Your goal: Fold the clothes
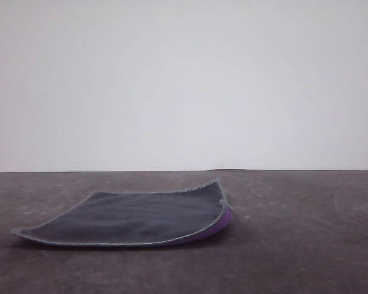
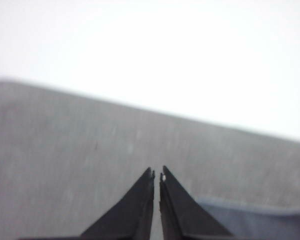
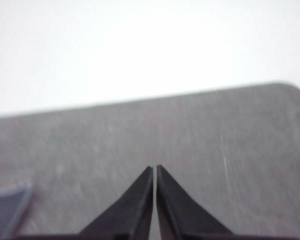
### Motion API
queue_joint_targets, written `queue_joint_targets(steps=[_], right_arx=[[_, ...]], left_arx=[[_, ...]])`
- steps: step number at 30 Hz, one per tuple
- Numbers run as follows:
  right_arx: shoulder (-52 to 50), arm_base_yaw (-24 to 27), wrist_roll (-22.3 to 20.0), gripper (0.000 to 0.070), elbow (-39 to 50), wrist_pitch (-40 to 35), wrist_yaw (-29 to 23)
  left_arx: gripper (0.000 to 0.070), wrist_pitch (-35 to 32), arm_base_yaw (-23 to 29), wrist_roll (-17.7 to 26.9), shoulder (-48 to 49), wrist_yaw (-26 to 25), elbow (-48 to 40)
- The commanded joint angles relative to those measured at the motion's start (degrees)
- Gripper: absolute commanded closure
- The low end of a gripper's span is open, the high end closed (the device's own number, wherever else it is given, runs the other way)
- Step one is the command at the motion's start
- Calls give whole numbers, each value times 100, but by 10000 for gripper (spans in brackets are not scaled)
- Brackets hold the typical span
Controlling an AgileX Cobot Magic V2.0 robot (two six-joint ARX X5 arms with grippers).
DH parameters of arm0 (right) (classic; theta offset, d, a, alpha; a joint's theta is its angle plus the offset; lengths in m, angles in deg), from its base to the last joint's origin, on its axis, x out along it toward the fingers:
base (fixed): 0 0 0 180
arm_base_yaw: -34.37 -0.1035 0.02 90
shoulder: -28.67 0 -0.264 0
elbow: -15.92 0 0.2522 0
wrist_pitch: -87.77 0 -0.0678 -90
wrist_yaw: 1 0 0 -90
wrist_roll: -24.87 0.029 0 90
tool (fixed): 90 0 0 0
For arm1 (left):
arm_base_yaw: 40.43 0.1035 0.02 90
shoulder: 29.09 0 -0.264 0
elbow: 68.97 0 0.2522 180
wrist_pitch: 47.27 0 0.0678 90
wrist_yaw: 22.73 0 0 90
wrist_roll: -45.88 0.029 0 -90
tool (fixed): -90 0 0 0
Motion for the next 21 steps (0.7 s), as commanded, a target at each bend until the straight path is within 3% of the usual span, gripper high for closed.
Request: queue_joint_targets(steps=[1,5,15,21], right_arx=[[245,-17,241,694,-329,46,11],[1008,-17,244,694,-1213,309,268],[3642,-20,-73,694,-3434,1002,1585],[5048,-129,-240,693,-4006,1095,2084]], left_arx=[[694,31,4,-92,-260,37,288],[694,301,4,-12,-1042,37,1025],[694,871,4,581,-3428,-27,2606],[695,1212,4,891,-4571,-33,3272]])
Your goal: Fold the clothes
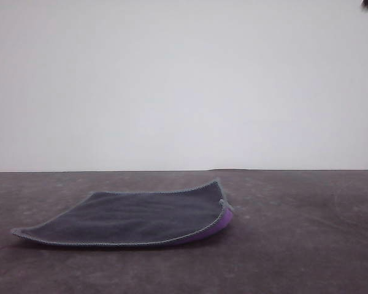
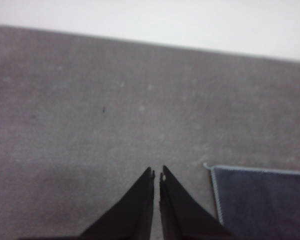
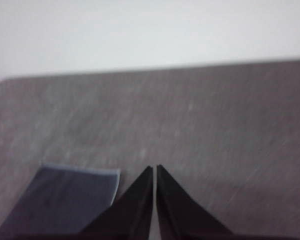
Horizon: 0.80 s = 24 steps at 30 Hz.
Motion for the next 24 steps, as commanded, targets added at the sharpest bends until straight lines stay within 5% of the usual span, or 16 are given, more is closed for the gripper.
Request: queue_joint_targets(steps=[1,9,24], right_arx=[[363,-58,-125,693,-102,-7,141],[1739,-469,-302,693,-102,-2,652],[2916,-1024,-465,694,-100,11,687]], left_arx=[[695,-14,4,178,-245,-16,208],[695,113,4,247,-1168,-719,265],[695,460,9,490,-2531,-2397,265]])
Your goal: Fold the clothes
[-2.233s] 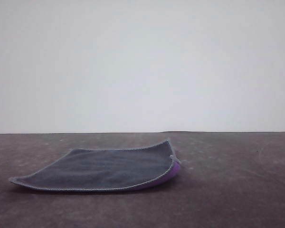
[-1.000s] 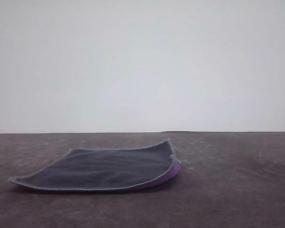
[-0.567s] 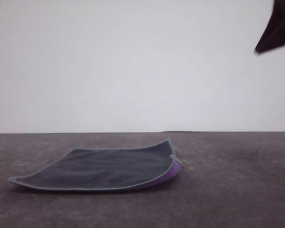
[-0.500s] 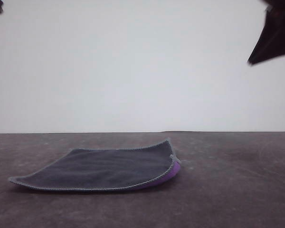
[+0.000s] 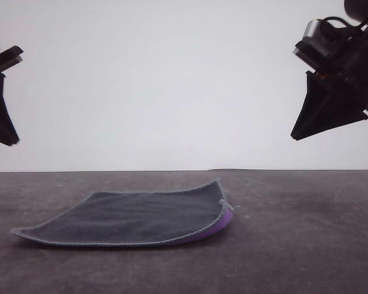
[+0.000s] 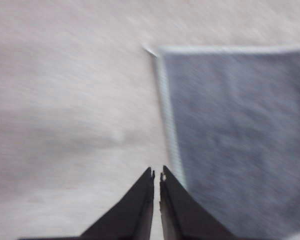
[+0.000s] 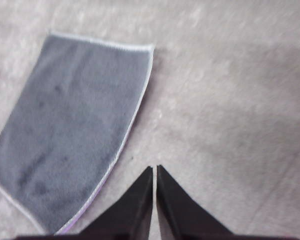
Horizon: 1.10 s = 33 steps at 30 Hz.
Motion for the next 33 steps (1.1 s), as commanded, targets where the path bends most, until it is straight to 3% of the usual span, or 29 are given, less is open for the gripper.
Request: queue_joint_targets(steps=[1,7,9,10,12,14,18,23,27,33], right_arx=[[93,-38,-88,693,-94,-31,26],[98,-52,-88,693,-94,-18,24],[98,-52,-90,672,-92,8,27],[98,-53,-95,594,-93,18,27],[98,-54,-97,353,-94,47,27],[98,-56,-96,204,-93,51,28],[101,-66,-116,198,-92,-45,29],[254,-158,32,220,-94,-505,139],[604,-232,305,220,-94,-1011,382],[1385,-242,679,220,-274,-1691,752]], left_arx=[[695,-31,9,91,-109,-191,70],[693,-30,9,83,-161,-428,70],[633,-15,9,63,-161,-466,70],[559,-9,9,44,-161,-488,70],[384,5,8,-26,-161,-544,70],[342,23,3,-27,-161,-635,70],[350,-100,-2,-51,-171,-658,70],[351,-683,0,-401,-406,-749,82],[351,-900,-3,-574,-914,-1073,248],[351,-895,-7,-566,-1914,-1086,905]])
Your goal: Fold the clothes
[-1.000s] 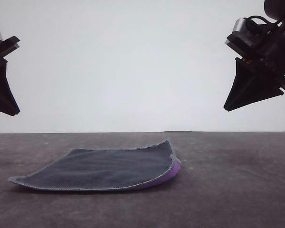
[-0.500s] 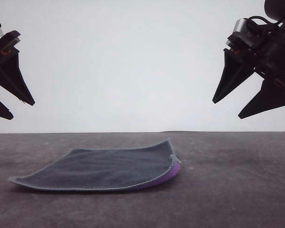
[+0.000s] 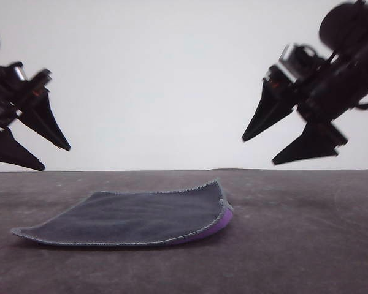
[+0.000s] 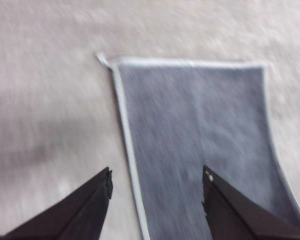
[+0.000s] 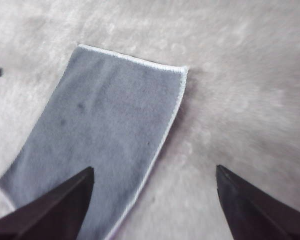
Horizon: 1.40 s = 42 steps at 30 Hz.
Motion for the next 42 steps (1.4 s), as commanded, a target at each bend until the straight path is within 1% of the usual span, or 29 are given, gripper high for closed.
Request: queue_joint_targets(steps=[1,10,13,17,20,24,33,36,42], right_arx=[[304,-26,224,220,-237,-135,69],[1576,-123,366,220,-1258,-137,322],[1906,-195,457,220,-1596,-139,443],[2205,-294,562,220,-1954,-132,464],[2344,-364,672,220,-2121,-138,453],[2370,-473,642,220,-2146,-112,222],[2370,-524,642,220,-2146,41,212],[2372,-548,602,220,-2146,44,-7],[2406,-553,605,221,-2146,31,-55]], left_arx=[[351,-35,-4,-32,-317,-50,307],[351,77,-155,-32,-1668,-68,1472],[351,96,-236,-27,-1987,-140,1721],[351,89,-359,31,-2256,-132,1882],[351,46,-428,35,-2375,-87,1886],[351,30,-513,32,-2465,-84,1886],[351,22,-679,32,-2466,-106,1886],[351,12,-686,32,-2466,-103,1886],[351,15,-686,32,-2466,-106,1886]])
